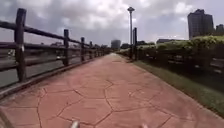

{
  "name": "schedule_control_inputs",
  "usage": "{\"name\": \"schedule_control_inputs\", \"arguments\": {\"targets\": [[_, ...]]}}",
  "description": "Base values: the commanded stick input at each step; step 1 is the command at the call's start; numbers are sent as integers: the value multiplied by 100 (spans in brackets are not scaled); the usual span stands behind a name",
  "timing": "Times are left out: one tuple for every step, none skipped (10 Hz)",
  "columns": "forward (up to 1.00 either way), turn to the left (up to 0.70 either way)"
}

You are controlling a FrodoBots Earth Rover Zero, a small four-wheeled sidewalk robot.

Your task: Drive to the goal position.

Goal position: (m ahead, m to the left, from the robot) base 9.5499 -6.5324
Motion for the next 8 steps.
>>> {"name": "schedule_control_inputs", "arguments": {"targets": [[69, 0], [69, 0], [69, 0], [69, 0], [69, 0], [69, 0], [69, 0], [69, 0]]}}
